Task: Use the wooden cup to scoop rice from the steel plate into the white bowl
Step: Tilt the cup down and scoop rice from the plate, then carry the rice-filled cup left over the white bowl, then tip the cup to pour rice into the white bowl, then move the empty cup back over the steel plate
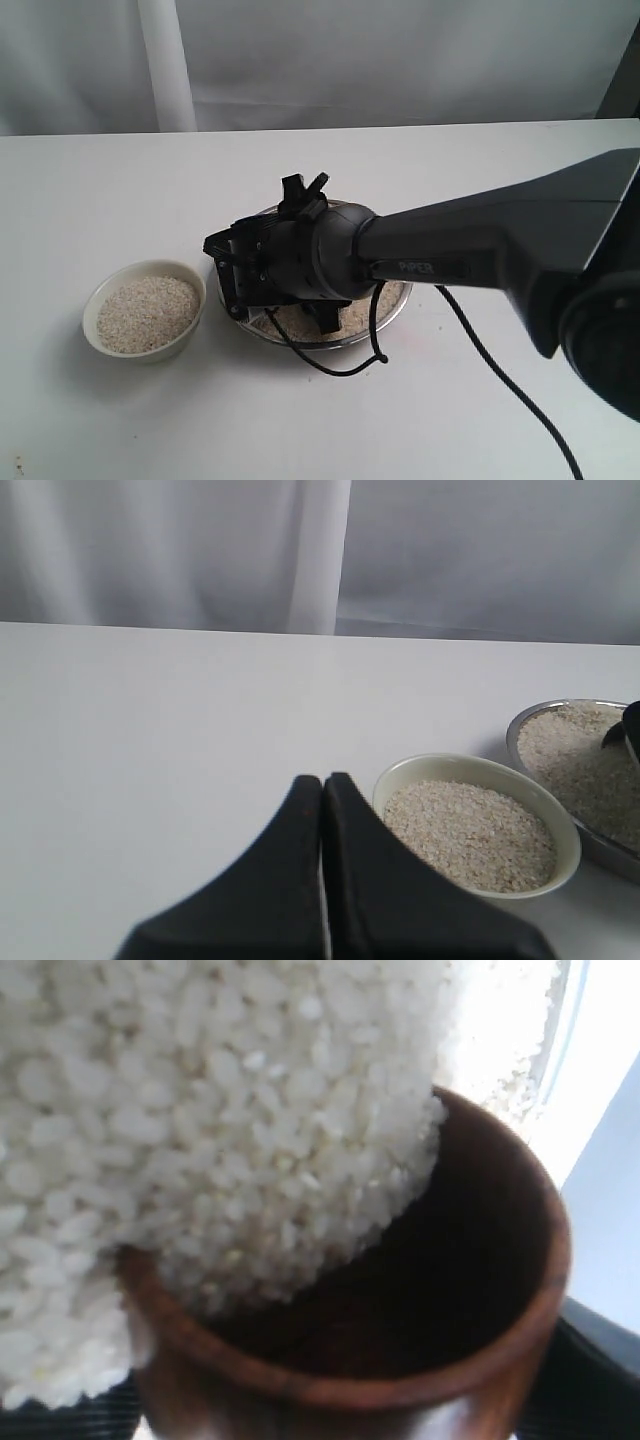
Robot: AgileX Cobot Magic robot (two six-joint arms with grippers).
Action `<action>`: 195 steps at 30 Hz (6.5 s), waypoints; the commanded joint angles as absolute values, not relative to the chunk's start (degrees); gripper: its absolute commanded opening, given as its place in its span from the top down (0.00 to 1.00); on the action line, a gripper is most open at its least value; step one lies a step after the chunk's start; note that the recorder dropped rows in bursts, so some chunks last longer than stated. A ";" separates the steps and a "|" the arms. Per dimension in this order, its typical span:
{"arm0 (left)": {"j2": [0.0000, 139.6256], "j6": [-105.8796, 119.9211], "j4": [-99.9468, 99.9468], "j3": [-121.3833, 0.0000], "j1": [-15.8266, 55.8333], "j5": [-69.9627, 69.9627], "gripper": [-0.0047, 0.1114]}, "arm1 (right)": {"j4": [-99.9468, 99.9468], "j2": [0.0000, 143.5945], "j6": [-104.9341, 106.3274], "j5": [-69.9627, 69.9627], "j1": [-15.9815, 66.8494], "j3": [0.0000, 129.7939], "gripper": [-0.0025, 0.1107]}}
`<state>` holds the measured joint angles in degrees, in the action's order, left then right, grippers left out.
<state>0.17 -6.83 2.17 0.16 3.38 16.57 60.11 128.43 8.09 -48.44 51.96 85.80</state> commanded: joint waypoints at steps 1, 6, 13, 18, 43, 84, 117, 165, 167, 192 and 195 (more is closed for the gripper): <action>0.00 -7.12 1.90 0.00 3.61 16.35 0.96 | 56.74 128.28 0.39 -46.20 51.84 86.08 0.98; 0.00 -7.12 1.90 0.00 3.61 16.35 0.96 | 55.55 128.06 -9.65 -45.65 51.51 86.08 0.98; 0.00 -7.00 1.90 0.00 3.61 16.35 0.96 | 48.34 125.54 -10.97 -44.26 49.13 85.94 0.98; 0.00 -7.09 1.90 0.00 3.61 16.35 0.96 | 47.67 121.06 -14.41 -37.22 46.83 79.71 0.98; 0.00 -7.10 1.90 0.00 3.61 16.35 0.96 | 44.34 110.21 -17.62 -0.74 36.57 61.83 0.98; 0.00 -6.97 1.90 0.00 3.61 16.35 0.96 | 67.97 130.39 5.99 -45.27 62.84 102.13 0.98; 0.00 -6.97 1.90 0.00 3.61 16.35 0.96 | 89.10 135.68 13.77 -51.72 65.40 102.13 0.98; 0.00 -6.96 1.90 0.00 3.61 16.35 0.96 | 93.63 136.42 10.64 -55.34 66.16 102.13 0.98; 0.00 -6.96 1.90 0.00 3.61 16.35 0.96 | 91.43 136.42 -1.86 -56.66 66.28 102.13 0.98; 0.00 -7.11 1.90 0.00 3.61 16.35 0.96 | 66.83 118.93 10.59 -63.14 54.36 94.94 0.98; 0.00 -7.11 1.90 0.00 3.61 16.35 0.96 | 67.41 119.08 13.03 -61.47 51.27 93.03 0.98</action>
